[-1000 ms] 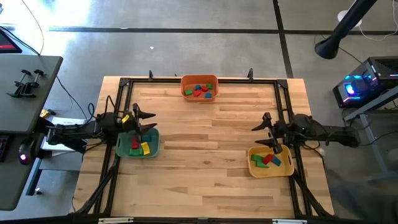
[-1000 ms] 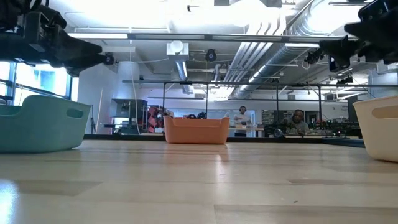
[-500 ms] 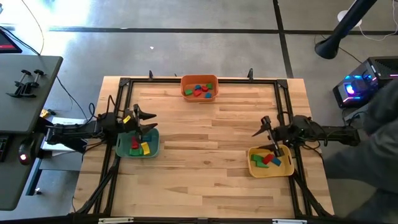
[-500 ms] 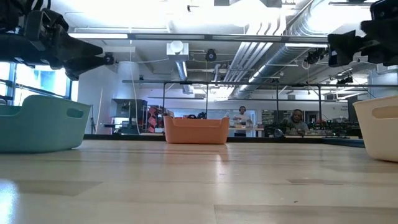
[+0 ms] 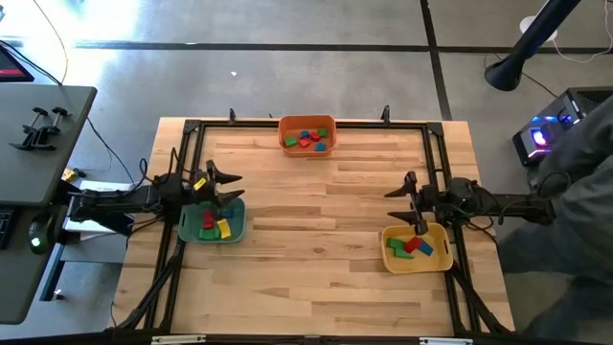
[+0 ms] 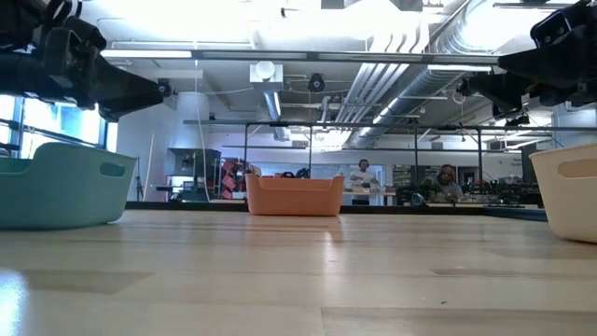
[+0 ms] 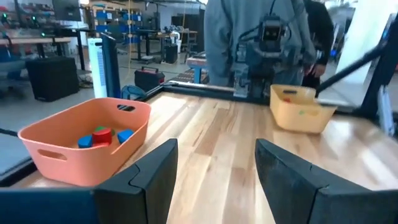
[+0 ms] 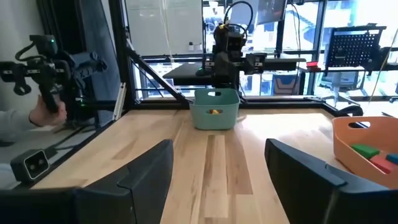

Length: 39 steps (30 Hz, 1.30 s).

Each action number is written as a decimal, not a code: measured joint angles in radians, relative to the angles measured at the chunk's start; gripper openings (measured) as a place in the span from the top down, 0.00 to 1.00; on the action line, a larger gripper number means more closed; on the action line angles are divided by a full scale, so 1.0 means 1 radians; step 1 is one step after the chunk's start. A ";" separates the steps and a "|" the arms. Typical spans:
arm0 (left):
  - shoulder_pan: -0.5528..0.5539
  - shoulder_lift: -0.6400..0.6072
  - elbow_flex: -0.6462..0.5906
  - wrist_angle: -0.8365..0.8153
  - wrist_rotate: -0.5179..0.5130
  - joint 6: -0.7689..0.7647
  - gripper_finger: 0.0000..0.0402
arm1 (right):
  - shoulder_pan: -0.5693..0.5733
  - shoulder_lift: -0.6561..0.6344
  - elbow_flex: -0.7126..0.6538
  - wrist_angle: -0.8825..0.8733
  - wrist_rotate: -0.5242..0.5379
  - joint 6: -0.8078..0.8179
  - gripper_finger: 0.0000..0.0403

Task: Sort blocks by size
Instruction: Return to Home Position

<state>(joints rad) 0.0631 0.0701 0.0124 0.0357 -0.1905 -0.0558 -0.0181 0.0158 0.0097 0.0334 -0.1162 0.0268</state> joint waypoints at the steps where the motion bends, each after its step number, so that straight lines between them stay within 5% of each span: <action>1: 0.000 0.007 0.000 0.000 0.000 0.020 0.50 | 0.000 0.000 0.000 0.000 0.000 -0.001 0.38; 8: 0.000 0.034 0.000 0.000 0.000 0.173 0.50 | 0.000 0.000 0.000 0.000 0.000 -0.001 0.38; 24: -0.022 0.013 0.000 0.000 0.001 0.138 0.50 | 0.000 0.001 0.000 0.000 -0.001 -0.001 0.38; 28: -0.035 -0.054 0.000 -0.001 0.009 0.003 0.50 | 0.000 0.001 0.000 0.000 -0.001 -0.001 0.38; 35: -0.054 -0.067 0.000 -0.031 0.185 -0.044 0.50 | 0.000 0.002 -0.001 0.000 -0.004 -0.001 0.38; 39: -0.053 -0.066 0.000 -0.031 0.200 -0.038 0.50 | 0.000 0.002 -0.001 0.000 -0.001 -0.001 0.38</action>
<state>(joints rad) 0.0097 0.0036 0.0128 0.0044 0.0093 -0.0937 -0.0177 0.0181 0.0090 0.0338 -0.1173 0.0261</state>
